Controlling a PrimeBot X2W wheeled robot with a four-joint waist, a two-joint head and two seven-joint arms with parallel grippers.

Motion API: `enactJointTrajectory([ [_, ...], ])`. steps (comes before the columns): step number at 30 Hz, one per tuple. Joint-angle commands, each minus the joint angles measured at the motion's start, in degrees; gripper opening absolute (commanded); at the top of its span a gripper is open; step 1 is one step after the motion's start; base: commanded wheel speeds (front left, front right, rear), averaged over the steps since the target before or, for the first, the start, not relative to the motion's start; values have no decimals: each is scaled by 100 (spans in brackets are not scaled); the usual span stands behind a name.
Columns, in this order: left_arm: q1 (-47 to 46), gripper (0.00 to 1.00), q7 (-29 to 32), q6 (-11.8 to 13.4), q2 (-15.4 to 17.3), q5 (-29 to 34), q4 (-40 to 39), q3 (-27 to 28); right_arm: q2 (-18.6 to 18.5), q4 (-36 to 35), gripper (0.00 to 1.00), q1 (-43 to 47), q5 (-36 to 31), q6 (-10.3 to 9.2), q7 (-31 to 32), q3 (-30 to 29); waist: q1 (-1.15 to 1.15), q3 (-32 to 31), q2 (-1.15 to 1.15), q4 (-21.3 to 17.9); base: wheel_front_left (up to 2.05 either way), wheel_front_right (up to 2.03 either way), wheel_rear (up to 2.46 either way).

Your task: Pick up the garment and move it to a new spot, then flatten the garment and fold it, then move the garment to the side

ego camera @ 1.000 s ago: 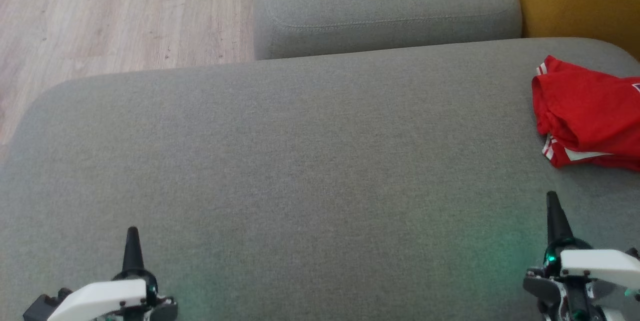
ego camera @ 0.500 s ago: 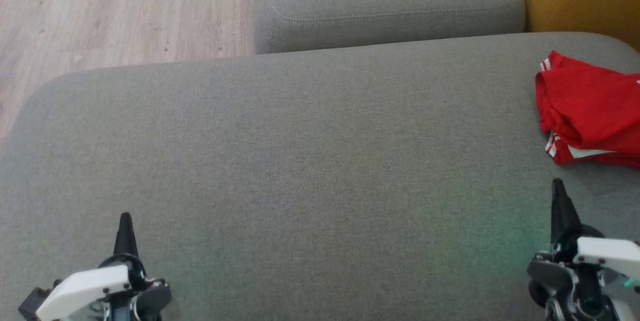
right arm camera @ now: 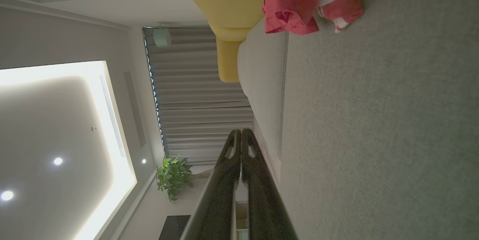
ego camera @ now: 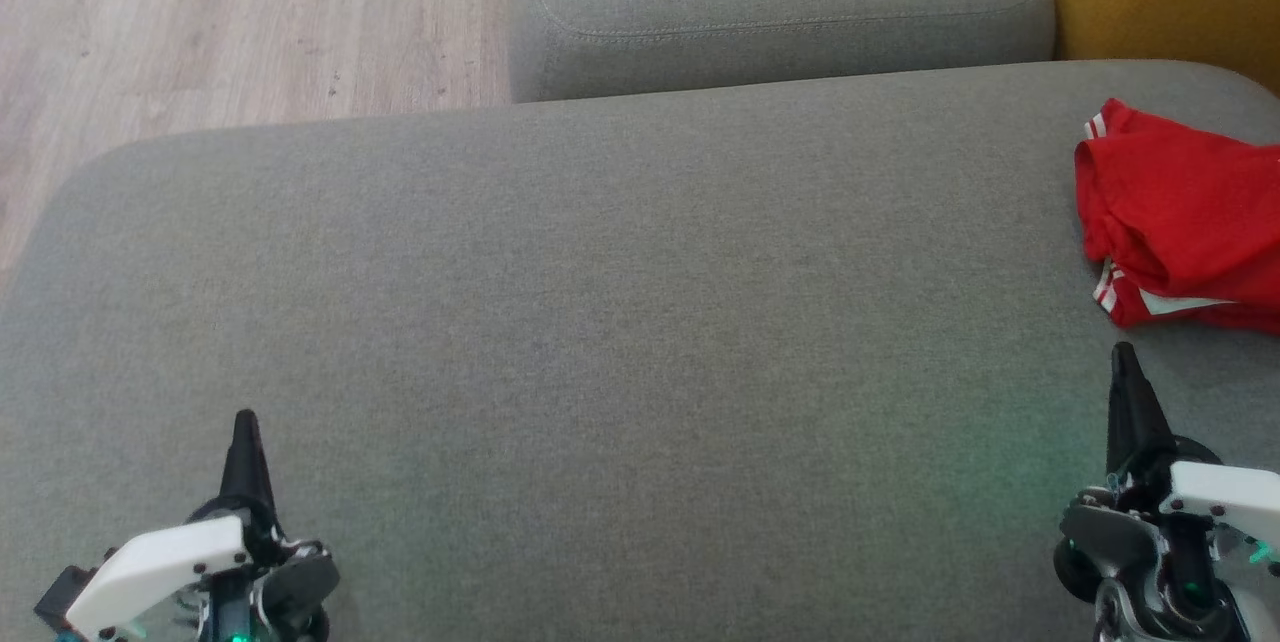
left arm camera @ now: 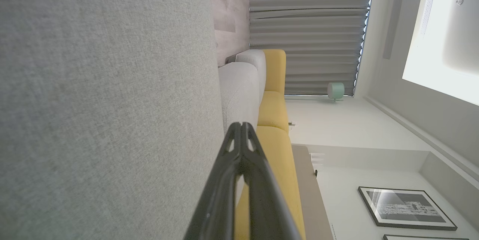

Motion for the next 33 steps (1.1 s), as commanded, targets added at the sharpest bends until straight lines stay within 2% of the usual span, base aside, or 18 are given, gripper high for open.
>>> enactJointTrajectory([
  [1,-287,0,47,-40,48,8,-159,222,-85,-216,0,-291,27,-3,51,106,0,-1,0,0,0,0,0],
  [33,-292,0,96,-40,6,59,-156,282,-46,-213,0,-296,-20,-3,96,50,0,-1,0,0,0,0,0],
])
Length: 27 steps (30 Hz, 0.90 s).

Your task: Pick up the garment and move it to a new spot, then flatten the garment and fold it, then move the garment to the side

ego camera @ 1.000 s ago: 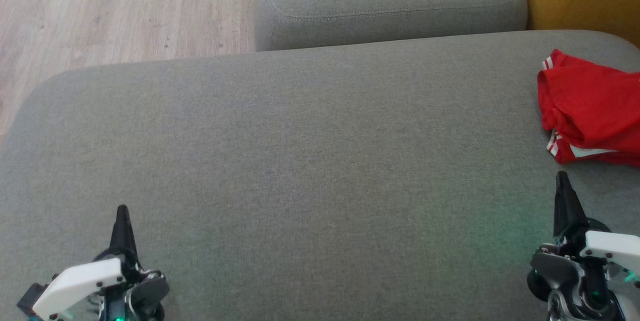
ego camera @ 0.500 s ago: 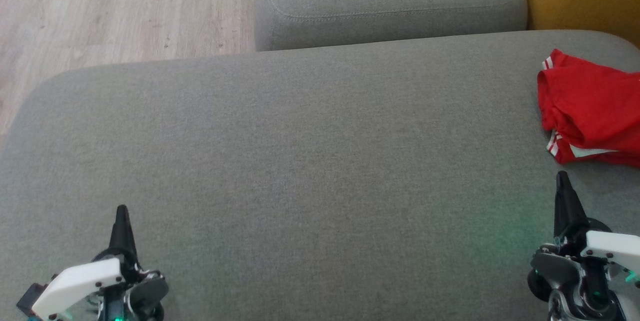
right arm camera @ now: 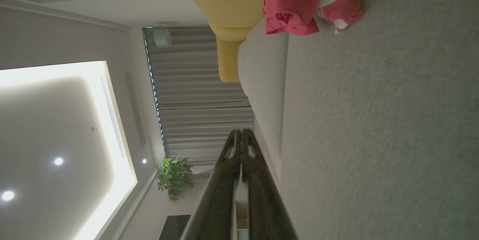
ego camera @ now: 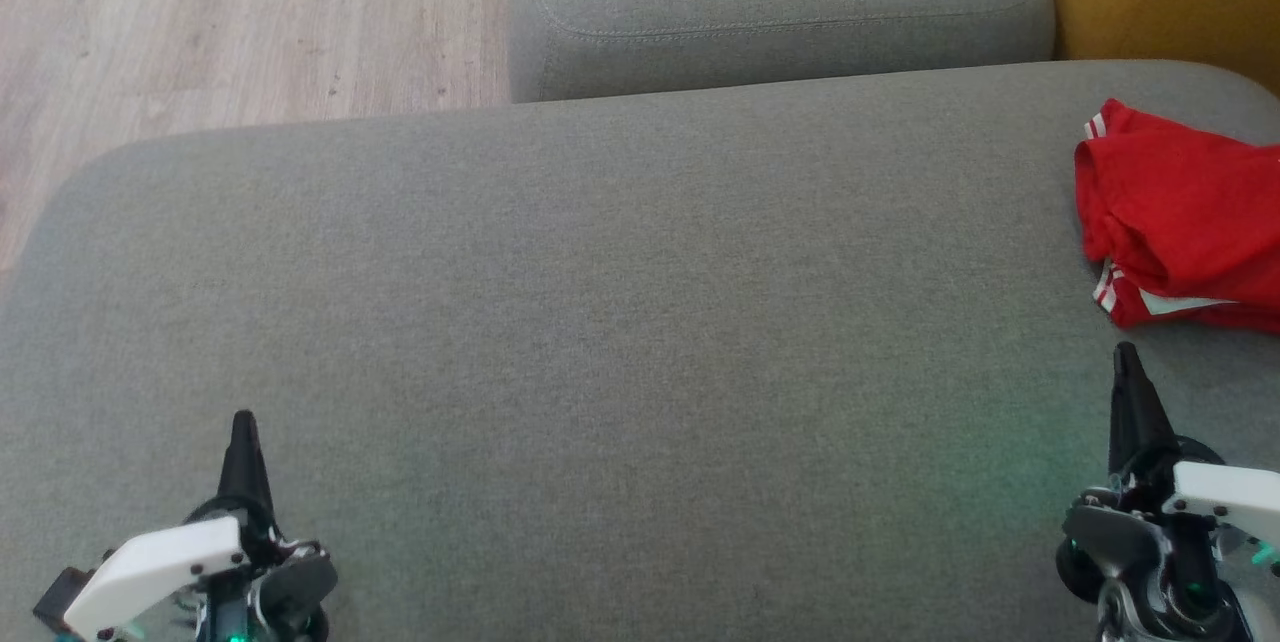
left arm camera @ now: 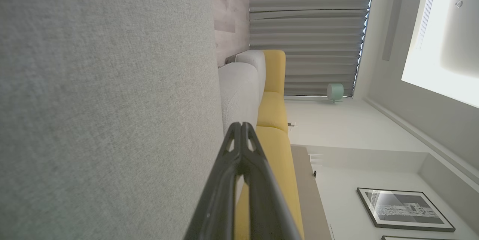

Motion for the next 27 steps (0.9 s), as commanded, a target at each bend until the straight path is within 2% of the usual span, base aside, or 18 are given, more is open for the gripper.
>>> enactJointTrajectory([
  [1,-291,0,44,-40,43,53,-157,206,-49,-213,0,-296,-20,-3,46,92,0,0,0,0,0,0,0],
  [27,-295,0,74,-40,17,84,-155,243,-25,-211,0,-299,-48,-3,73,58,0,0,0,0,0,0,0],
])
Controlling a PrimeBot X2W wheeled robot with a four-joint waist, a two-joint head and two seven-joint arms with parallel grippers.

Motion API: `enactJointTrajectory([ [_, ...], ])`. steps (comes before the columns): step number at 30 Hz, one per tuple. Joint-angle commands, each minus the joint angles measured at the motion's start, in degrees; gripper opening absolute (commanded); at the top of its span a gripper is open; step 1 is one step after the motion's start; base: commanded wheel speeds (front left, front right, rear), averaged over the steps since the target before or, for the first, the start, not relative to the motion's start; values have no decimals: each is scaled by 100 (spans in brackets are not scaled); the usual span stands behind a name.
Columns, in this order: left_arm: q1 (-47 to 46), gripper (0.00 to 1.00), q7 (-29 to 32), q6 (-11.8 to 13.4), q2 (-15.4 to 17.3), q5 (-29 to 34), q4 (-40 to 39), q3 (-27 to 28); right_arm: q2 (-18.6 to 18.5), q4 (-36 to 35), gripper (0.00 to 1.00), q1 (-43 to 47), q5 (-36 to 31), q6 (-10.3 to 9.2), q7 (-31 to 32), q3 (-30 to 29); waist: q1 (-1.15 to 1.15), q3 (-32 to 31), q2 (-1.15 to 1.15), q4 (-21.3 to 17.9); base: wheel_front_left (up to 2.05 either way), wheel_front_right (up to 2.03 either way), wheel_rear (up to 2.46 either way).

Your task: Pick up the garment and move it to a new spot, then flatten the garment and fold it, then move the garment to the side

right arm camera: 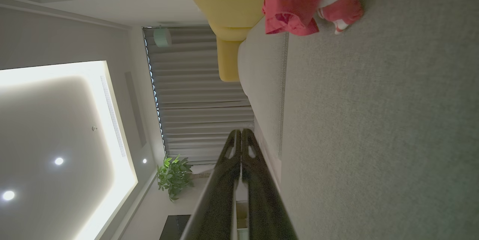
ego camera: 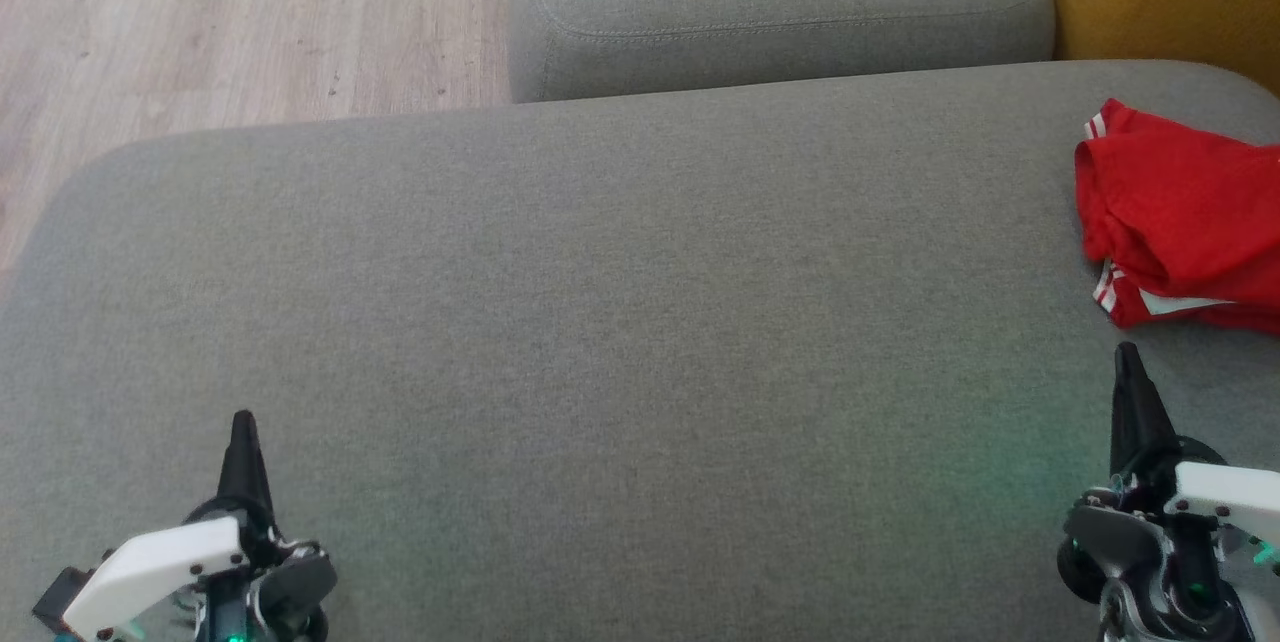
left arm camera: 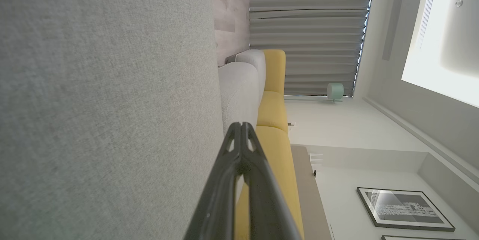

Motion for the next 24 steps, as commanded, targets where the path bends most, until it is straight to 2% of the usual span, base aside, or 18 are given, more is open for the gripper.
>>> enactJointTrajectory([
  [1,-295,0,33,-40,36,58,-157,201,-33,-211,0,-299,-41,-3,25,97,0,0,0,0,0,0,0],
  [24,-297,0,52,-40,20,77,-156,225,-18,-209,0,-301,-59,-3,42,76,0,0,0,0,0,0,0],
])
